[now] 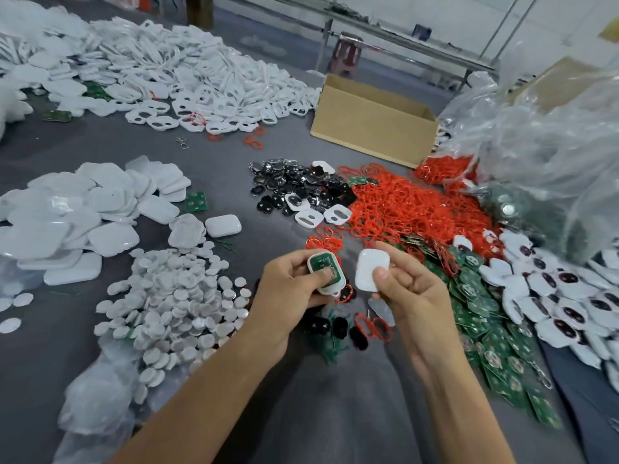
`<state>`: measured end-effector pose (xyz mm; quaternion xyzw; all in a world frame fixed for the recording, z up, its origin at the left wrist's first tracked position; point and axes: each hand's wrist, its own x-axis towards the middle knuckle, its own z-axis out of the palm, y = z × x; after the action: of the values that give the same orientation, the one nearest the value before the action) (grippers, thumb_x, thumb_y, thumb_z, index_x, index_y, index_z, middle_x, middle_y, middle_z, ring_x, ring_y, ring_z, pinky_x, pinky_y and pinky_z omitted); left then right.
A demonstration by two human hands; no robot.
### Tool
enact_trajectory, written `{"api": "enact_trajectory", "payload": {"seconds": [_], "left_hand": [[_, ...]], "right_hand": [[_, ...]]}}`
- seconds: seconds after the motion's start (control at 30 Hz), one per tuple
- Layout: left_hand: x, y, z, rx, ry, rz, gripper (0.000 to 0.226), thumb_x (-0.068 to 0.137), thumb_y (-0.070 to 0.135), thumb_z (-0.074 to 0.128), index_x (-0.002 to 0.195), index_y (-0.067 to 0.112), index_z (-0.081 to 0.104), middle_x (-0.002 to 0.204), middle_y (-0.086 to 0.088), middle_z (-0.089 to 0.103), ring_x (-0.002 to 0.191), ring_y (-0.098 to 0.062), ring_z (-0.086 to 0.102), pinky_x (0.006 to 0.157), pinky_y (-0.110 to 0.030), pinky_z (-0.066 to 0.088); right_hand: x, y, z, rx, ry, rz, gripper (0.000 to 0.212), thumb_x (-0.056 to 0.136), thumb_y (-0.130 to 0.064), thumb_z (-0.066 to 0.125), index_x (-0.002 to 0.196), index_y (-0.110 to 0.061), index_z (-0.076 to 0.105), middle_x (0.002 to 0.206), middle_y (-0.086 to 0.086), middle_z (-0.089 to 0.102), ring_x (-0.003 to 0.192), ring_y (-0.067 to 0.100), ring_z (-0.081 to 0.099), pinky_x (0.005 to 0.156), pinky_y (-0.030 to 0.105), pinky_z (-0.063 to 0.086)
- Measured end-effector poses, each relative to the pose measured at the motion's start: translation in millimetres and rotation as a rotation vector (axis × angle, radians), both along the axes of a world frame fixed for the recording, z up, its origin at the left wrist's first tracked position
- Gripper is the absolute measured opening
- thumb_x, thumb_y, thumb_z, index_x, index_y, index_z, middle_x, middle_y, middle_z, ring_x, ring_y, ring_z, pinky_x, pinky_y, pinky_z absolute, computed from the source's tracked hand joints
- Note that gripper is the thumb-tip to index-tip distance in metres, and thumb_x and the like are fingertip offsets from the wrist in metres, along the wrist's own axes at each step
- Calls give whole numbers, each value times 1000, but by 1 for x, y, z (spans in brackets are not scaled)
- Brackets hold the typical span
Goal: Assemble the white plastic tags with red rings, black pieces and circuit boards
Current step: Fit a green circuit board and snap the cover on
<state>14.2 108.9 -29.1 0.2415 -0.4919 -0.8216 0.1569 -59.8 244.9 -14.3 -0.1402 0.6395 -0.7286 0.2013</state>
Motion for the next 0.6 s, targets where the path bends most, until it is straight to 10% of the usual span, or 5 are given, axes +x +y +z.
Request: {"api": "enact_trajectory", "payload": {"seconds": [0.2,0.43,0.6], "left_hand": [[1,-3,2,28,35,-10,22,87,-8,62,94,11,70,77,-1,75,67,-10,71,56,-21,55],[1,-2,-1,10,48,-20,21,83,-3,68,102,7,71,78,-5,75,69,-12,70,63,-24,58],[1,-2,-2,19,49,-2,20,83,-5,66,100,5,71,83,-10,75,69,-12,70,63,-23,57]], "right_hand": [[2,-11,7,29,66,92,14,80,-15,66,88,-4,68,68,10,67,53,19,46,42,22,38],[6,-25,-4,68,147,8,9,80,-10,71,89,-8,73,82,34,63,69,30,54,68,40,46],[10,-29,-9,261,464,-92,13,86,-6,68,93,-16,74,73,5,65,57,12,51,56,24,45]]}}
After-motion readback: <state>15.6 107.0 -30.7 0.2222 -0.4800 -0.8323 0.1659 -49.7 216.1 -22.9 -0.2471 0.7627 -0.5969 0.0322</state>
